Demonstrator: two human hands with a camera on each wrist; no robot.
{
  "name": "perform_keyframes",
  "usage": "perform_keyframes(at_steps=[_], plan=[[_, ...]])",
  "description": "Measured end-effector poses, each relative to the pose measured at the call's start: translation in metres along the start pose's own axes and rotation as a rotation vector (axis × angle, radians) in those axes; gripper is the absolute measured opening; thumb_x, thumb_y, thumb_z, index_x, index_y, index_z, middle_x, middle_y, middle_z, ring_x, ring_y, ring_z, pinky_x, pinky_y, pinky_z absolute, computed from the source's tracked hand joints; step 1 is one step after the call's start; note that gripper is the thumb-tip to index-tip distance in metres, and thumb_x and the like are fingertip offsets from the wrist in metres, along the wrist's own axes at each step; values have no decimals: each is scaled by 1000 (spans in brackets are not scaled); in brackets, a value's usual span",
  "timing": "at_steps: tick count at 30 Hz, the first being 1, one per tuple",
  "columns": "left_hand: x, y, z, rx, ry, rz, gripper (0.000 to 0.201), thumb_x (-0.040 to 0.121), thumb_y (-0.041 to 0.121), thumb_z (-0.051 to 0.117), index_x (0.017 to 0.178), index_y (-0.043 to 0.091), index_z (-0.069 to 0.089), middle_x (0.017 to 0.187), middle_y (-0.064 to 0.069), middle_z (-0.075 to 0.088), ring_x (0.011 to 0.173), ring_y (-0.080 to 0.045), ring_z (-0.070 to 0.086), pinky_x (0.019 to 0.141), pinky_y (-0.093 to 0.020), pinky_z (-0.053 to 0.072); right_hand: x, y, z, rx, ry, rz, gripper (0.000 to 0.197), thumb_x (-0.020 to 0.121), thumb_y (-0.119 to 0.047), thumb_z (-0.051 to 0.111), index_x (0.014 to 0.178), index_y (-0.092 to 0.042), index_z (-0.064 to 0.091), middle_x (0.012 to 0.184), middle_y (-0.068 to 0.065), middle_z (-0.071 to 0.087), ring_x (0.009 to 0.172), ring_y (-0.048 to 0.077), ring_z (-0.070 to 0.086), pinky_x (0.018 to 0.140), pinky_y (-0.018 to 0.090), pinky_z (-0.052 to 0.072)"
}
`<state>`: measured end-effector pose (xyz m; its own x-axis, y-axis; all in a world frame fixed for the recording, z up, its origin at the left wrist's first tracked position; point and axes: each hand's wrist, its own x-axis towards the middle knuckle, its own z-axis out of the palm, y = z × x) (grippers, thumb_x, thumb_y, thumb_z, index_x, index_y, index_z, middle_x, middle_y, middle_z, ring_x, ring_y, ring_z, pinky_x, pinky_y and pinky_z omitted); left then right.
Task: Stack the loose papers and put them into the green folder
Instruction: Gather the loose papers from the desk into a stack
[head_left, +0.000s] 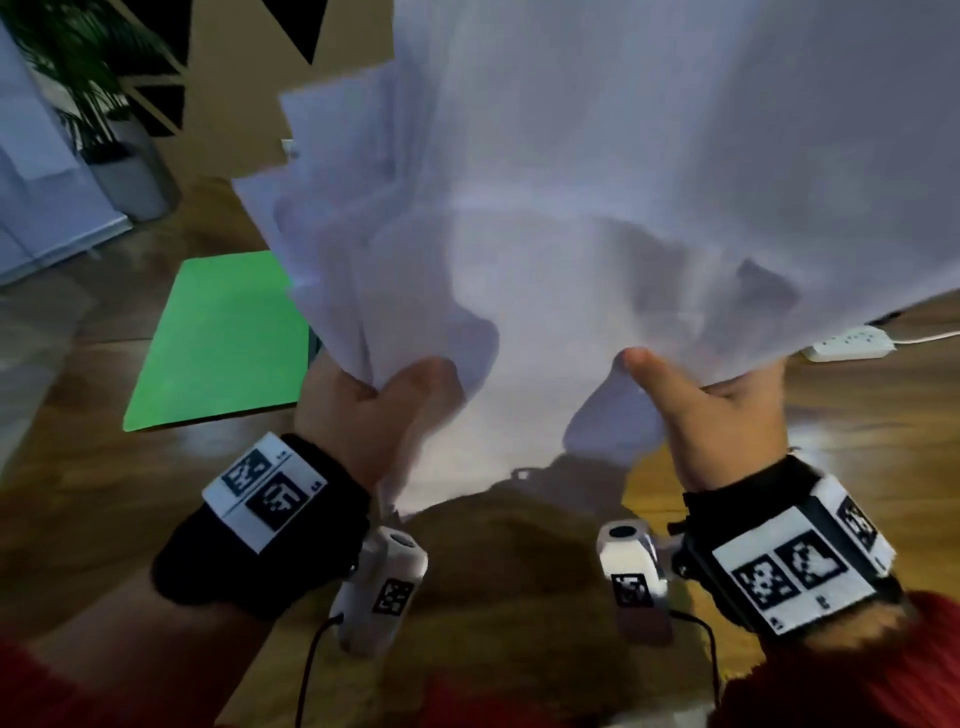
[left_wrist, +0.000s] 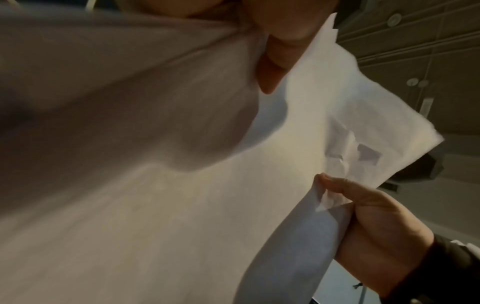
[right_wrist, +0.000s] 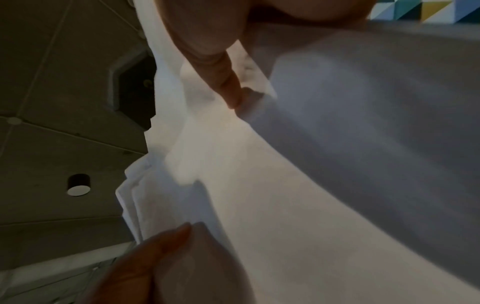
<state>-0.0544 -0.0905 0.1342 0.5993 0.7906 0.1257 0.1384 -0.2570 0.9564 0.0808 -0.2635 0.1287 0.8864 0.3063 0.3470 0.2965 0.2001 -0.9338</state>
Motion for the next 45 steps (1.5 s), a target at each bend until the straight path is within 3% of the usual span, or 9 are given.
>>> perform_keyframes(at_steps=[3,7,11,17,25,31,37,41,45], plan=[[4,-5,0,12,-8,-93,14,68,16,68,70,3,64,50,-6,57,38,-11,54,37,-17,38,-4,4,12,-31,-74,16,50,70,-25,75,116,-15,58,111,14,66,104,18,64,91,33,51],[6,-7,-3,32,42,-91,19,81,19,64,94,5,66,70,2,60,54,-2,54,38,1,33,-6,3,14,-98,-79,3,6,78,-14,70,81,-19,70,60,1,64,63,-4,57,64,8,47],[4,-3,-10,-35,28,-54,8,77,14,68,79,16,60,58,15,57,42,17,53,38,-1,36,0,-7,6,34,-115,-1,22,67,-21,77,87,-28,70,82,-17,74,91,10,69,83,26,54],[1,-5,-14,-143,-19,-67,27,59,11,81,67,26,60,43,24,62,41,3,57,37,-11,43,8,-9,-2,162,-233,-17,48,41,-44,87,85,-29,74,81,-11,76,82,12,71,72,26,56],[-6,-12,-10,-273,-55,-139,26,61,7,79,81,17,65,64,0,64,51,-13,60,42,-21,48,15,-11,0,246,-219,0,43,41,-35,87,81,-28,73,75,-11,75,76,10,71,64,25,57],[-6,-4,-17,-328,21,-70,20,49,23,80,67,28,73,59,11,71,59,-14,66,60,-32,57,8,-30,7,246,-160,-87,40,50,-12,79,88,-9,69,76,-12,76,76,8,72,67,20,55],[5,-19,-33,-278,-43,-42,43,35,32,84,75,21,72,73,4,75,74,-24,70,69,-43,59,12,-25,7,175,-269,-50,56,45,-38,87,94,-23,65,89,-8,74,89,15,70,74,28,56],[-1,-20,-21,-179,-40,-127,23,55,16,83,62,20,62,41,20,62,43,-1,60,39,-14,48,11,-8,17,176,-238,89,74,41,-36,89,104,-8,61,97,5,73,96,26,68,77,33,56],[-5,-14,-24,-265,-12,-104,14,60,13,80,61,17,67,47,15,67,42,-2,60,44,-20,52,8,-19,13,259,-195,17,50,48,-23,83,91,-5,66,83,0,76,82,23,70,70,30,56]])
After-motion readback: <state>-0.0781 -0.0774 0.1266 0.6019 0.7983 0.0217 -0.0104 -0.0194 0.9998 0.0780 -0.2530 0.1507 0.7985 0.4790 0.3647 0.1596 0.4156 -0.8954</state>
